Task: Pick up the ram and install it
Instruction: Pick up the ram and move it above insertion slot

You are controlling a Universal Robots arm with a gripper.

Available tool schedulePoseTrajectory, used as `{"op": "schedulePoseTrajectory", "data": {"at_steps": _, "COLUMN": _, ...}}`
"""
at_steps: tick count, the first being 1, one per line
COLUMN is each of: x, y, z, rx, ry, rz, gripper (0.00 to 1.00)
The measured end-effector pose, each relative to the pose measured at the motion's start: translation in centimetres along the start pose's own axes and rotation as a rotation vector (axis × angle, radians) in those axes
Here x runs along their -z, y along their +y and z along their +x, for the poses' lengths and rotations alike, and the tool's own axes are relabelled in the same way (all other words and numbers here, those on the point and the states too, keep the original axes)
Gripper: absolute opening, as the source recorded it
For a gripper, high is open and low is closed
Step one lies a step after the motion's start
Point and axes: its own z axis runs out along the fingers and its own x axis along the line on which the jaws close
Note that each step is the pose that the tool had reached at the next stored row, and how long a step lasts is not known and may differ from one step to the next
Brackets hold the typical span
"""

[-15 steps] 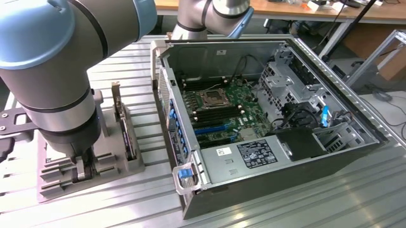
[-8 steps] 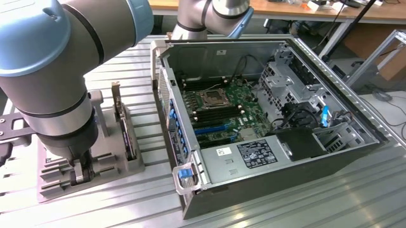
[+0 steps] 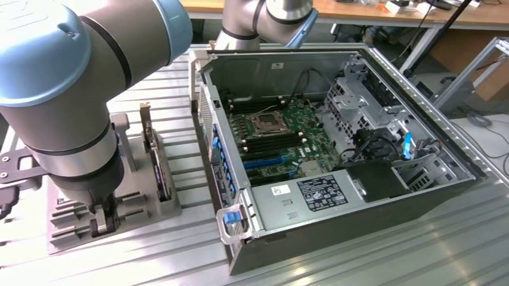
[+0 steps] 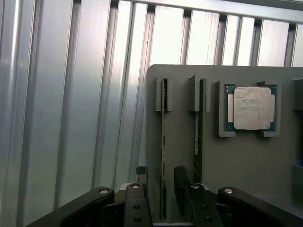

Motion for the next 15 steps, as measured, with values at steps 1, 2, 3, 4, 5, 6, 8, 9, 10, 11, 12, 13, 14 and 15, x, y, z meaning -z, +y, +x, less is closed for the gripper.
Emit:
{"op": "schedulePoseTrajectory", "data": {"at_steps": 1, "x": -0.11, "y": 0.02, "z": 0.0, "rx": 0.001, "ry": 0.0, "rz": 0.0001, "gripper": 0.36}}
{"op": "schedulePoseTrajectory", "data": {"at_steps": 2, "x": -0.18, "y": 0.03, "z": 0.0, "rx": 0.002, "ry": 0.0, "rz": 0.0001, "gripper": 0.36}}
{"op": "schedulePoseTrajectory", "data": {"at_steps": 3, "x": -0.23, "y": 0.04, "z": 0.1, "rx": 0.003, "ry": 0.0, "rz": 0.0001, "gripper": 0.36}}
{"op": "schedulePoseTrajectory", "data": {"at_steps": 4, "x": -0.34, "y": 0.19, "z": 0.0, "rx": 0.004, "ry": 0.0002, "rz": -0.0001, "gripper": 0.36}}
{"op": "schedulePoseTrajectory", "data": {"at_steps": 5, "x": -0.44, "y": 0.29, "z": 0.0, "rx": 0.005, "ry": 0.0001, "rz": 0.0, "gripper": 0.36}}
{"op": "schedulePoseTrajectory", "data": {"at_steps": 6, "x": -0.52, "y": 0.38, "z": 0.0, "rx": 0.006, "ry": 0.0002, "rz": -0.0001, "gripper": 0.36}}
{"op": "schedulePoseTrajectory", "data": {"at_steps": 8, "x": -0.71, "y": 0.58, "z": 0.0, "rx": 0.008, "ry": 0.0002, "rz": 0.0, "gripper": 0.36}}
{"op": "schedulePoseTrajectory", "data": {"at_steps": 9, "x": -0.79, "y": 0.64, "z": 0.0, "rx": 0.009, "ry": 0.0003, "rz": -0.0001, "gripper": 0.36}}
{"op": "schedulePoseTrajectory", "data": {"at_steps": 10, "x": -0.88, "y": 0.7, "z": 0.0, "rx": 0.01, "ry": 0.0004, "rz": -0.0002, "gripper": 0.36}}
{"op": "schedulePoseTrajectory", "data": {"at_steps": 11, "x": -0.95, "y": 0.74, "z": 0.0, "rx": 0.01, "ry": 0.0004, "rz": -0.0001, "gripper": 0.36}}
{"op": "schedulePoseTrajectory", "data": {"at_steps": 12, "x": -0.99, "y": 0.77, "z": 0.0, "rx": 0.011, "ry": 0.0004, "rz": -0.0002, "gripper": 0.36}}
{"op": "schedulePoseTrajectory", "data": {"at_steps": 13, "x": -1.05, "y": 0.81, "z": 0.0, "rx": 0.011, "ry": 0.0004, "rz": -0.0002, "gripper": 0.36}}
{"op": "schedulePoseTrajectory", "data": {"at_steps": 14, "x": -1.15, "y": 0.93, "z": 0.0, "rx": 0.012, "ry": 0.0005, "rz": -0.0003, "gripper": 0.36}}
{"op": "schedulePoseTrajectory", "data": {"at_steps": 15, "x": -1.22, "y": 1.0, "z": 0.0, "rx": 0.013, "ry": 0.0005, "rz": -0.0002, "gripper": 0.36}}
